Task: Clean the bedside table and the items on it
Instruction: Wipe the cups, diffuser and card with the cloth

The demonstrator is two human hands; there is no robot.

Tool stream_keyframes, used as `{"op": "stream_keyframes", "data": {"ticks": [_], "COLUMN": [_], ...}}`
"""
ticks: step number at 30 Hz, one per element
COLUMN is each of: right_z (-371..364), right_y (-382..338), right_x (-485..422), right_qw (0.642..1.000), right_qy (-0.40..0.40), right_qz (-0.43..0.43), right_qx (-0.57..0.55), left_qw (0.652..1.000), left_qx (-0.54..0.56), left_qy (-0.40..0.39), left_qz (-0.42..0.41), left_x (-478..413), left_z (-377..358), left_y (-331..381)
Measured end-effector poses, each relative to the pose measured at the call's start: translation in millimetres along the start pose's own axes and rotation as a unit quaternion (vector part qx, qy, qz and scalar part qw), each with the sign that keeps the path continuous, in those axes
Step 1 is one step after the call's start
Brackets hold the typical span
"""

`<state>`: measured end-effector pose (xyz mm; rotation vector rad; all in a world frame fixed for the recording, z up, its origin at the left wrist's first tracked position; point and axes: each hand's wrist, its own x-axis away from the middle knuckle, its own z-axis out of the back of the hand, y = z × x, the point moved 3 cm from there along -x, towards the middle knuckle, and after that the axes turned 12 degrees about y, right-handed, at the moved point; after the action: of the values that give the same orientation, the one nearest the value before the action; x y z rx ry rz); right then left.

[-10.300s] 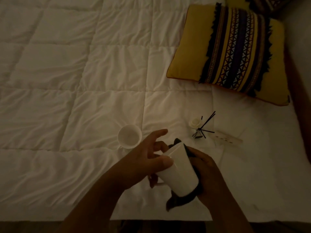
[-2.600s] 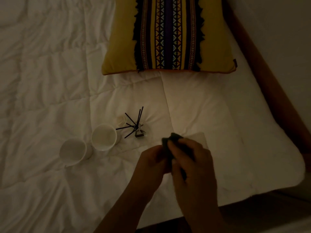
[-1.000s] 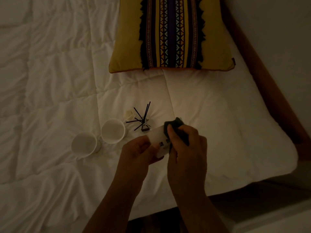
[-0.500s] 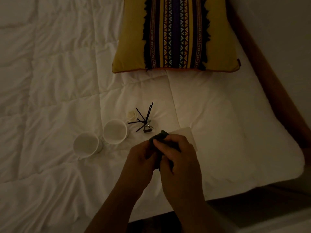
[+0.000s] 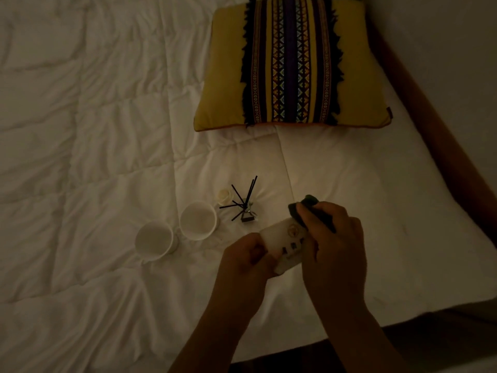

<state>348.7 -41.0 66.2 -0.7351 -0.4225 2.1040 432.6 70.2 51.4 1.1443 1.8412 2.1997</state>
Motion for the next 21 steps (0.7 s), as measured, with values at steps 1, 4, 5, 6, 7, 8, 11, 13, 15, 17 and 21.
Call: {"op": "stream_keyframes", "data": {"ticks": [1, 4, 5, 6, 7, 8, 11, 13, 15, 17, 21], "right_z": [-1.1, -4.4, -4.3, -3.0, -1.1, 1.5, 11.5, 16.7, 18.4, 18.9, 14.4], "right_y": [6.1, 29.5, 38.8, 47.9, 56.7, 64.9, 83.8, 91.3, 97.6, 100.4, 96.7], "right_x": [-0.3, -3.9, -4.7, -4.2, -2.6, 0.1, 12.3, 20.6, 30.7, 41.4, 59.0], "right_qw": [1.0, 1.0, 0.999, 0.996, 0.993, 0.99, 0.979, 0.972, 0.962, 0.945, 0.92], "right_qy": [-0.001, 0.006, 0.011, 0.016, 0.018, 0.019, 0.019, 0.001, -0.025, -0.038, -0.066], "right_qz": [0.002, -0.022, -0.047, -0.076, -0.103, -0.126, -0.185, -0.217, -0.249, -0.292, -0.339], "right_qx": [0.005, -0.001, -0.015, -0.033, -0.049, -0.061, -0.084, -0.092, -0.109, -0.139, -0.183], "left_qw": [1.0, 1.0, 1.0, 0.999, 0.999, 0.998, 0.991, 0.988, 0.984, 0.981, 0.977], "left_qx": [0.004, 0.006, 0.003, -0.006, -0.024, -0.052, -0.119, -0.128, -0.139, -0.143, -0.141], "left_qy": [0.008, 0.014, 0.014, 0.015, 0.019, 0.024, 0.049, 0.064, 0.074, 0.085, 0.117], "left_qz": [0.006, 0.023, 0.028, 0.031, 0.028, 0.017, -0.031, -0.058, -0.083, -0.1, -0.108], "left_x": [0.7, -2.0, -5.4, -10.0, -16.5, -24.6, -52.0, -70.2, -88.8, -106.1, -132.4], "left_z": [1.4, 1.6, 0.1, -2.3, -5.8, -10.2, -23.3, -31.3, -38.7, -44.0, -51.5], "left_y": [-2.9, -11.7, -15.0, -18.3, -21.4, -24.3, -30.6, -33.9, -36.9, -39.3, -49.1]}}
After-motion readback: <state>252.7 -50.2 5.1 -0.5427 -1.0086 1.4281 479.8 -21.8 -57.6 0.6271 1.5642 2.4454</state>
